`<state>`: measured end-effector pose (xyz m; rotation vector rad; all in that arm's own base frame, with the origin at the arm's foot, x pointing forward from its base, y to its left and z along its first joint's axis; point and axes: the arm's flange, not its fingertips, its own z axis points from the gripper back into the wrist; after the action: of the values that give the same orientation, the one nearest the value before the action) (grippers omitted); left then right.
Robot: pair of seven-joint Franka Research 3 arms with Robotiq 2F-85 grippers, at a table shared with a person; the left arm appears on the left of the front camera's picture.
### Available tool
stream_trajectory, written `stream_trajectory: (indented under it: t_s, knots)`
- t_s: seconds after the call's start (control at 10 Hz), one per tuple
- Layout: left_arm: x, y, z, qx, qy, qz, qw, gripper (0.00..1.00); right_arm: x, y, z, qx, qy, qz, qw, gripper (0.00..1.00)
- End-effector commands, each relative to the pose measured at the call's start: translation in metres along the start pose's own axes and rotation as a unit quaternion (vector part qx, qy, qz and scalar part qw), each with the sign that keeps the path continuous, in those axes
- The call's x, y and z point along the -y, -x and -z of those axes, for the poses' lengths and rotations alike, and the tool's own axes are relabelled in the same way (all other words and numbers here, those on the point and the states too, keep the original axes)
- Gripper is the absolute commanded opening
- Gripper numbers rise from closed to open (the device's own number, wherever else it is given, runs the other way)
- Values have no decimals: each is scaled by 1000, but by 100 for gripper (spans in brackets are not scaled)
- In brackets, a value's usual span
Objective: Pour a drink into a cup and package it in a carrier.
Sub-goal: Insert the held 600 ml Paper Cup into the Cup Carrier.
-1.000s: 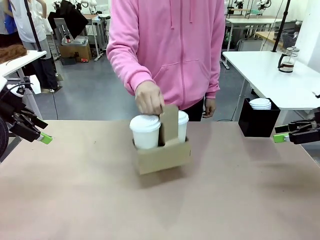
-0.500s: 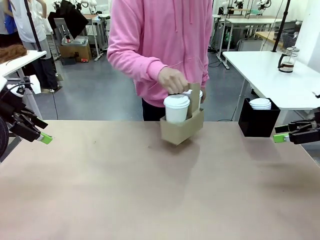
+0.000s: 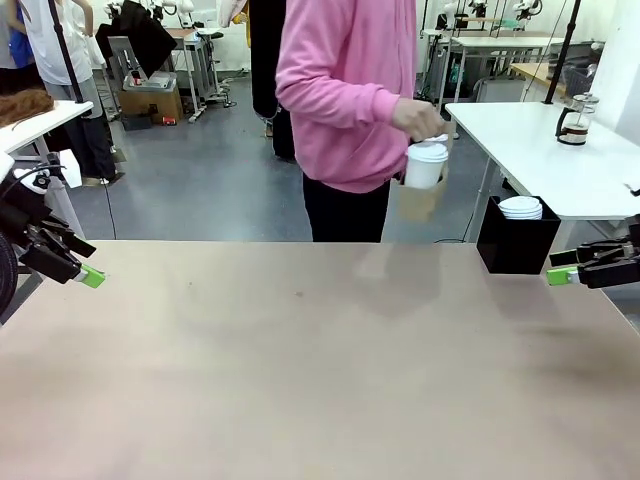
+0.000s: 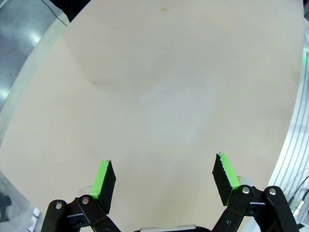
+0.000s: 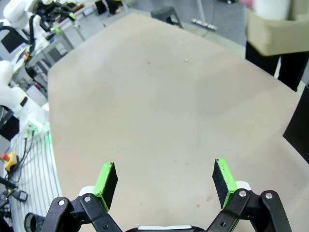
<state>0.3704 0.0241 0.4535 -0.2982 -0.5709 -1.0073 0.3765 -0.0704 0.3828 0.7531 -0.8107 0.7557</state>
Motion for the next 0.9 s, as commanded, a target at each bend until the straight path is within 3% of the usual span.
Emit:
stream_trajectory:
  t_s: [0.0,0.8]
  knots:
    - [-2,2,1,10,5,10,1000,100,-1,1,0,2,-3,-4,1000,100]
    - [-2,2,1,10,5,10,1000,100,-1,1,0,2,-3,-4,1000,100]
